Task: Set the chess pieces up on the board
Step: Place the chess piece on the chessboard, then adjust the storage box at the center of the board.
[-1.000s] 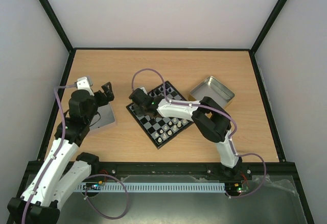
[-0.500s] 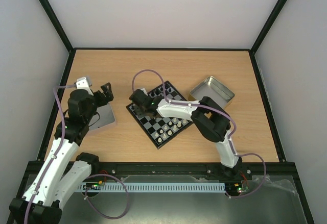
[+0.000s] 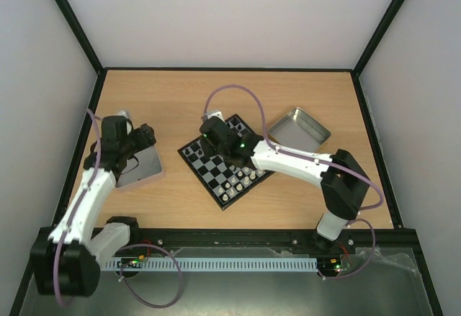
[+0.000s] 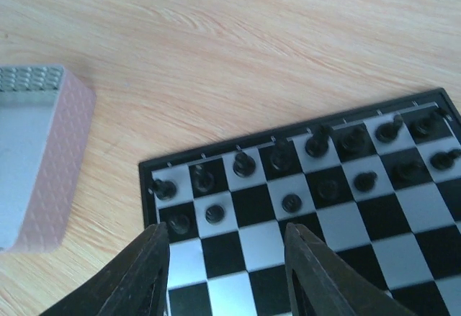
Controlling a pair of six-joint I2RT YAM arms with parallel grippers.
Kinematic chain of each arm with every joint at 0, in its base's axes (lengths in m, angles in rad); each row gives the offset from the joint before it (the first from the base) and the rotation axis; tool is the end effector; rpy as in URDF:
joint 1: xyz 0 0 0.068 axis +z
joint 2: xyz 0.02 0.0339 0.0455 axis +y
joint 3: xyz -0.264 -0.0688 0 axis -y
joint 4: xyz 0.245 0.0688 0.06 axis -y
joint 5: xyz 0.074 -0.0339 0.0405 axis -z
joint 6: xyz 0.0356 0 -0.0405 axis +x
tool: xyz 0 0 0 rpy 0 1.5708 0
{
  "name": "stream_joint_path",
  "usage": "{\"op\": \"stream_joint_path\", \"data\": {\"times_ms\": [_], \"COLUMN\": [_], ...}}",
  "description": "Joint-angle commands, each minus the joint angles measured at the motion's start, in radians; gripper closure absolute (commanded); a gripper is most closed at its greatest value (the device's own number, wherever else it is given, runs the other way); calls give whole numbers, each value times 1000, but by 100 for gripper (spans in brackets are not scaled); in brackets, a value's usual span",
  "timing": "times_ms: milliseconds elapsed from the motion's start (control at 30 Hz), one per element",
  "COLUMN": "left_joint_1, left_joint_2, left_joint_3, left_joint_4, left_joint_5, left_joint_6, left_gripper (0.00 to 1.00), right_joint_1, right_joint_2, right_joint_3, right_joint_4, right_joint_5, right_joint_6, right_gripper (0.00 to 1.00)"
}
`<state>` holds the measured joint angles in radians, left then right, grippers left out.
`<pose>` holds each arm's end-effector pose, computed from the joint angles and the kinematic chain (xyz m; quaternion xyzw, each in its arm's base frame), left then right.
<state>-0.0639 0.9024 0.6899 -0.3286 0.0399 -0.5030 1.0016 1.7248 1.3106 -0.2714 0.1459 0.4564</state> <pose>0.2019 -0.0143 0.2712 -0.1799 0.8514 -0.1544 0.4678 0.2164 0.3286 0.2615 -0.2126 0.8764 0.2354 0.3625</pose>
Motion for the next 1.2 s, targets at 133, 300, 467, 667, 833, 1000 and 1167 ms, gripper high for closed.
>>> {"op": "stream_joint_path", "data": {"times_ms": [133, 300, 467, 667, 833, 1000, 1167], "left_joint_1": [113, 118, 124, 124, 124, 117, 114], "left_joint_2": [408, 609, 702, 759, 805, 861, 905], "left_joint_3": [288, 357, 371, 417, 416, 455, 491], "left_joint_4": [-204, -230, -248, -286, -291, -275, -254], "left_joint_5": [-110, -73, -80, -126, -191, -180, -214], "left_joint_6": [331, 471, 581, 683, 751, 803, 821], "left_gripper": [20, 20, 23, 22, 20, 20, 27], "right_joint_1": [-58, -133, -149, -149, -149, -149, -149], "right_joint_2": [-128, -143, -168, -220, -239, -244, -222], "right_joint_3": [-176, -191, -218, -288, -297, -312, -290], "right_joint_4": [61, 28, 12, 64, 72, 101, 88], "right_joint_5": [11, -151, -166, -230, -199, -199, -186], "right_joint_6": [12, 20, -8, 28, 15, 31, 22], "right_gripper": [57, 57, 57, 57, 58, 58, 58]}}
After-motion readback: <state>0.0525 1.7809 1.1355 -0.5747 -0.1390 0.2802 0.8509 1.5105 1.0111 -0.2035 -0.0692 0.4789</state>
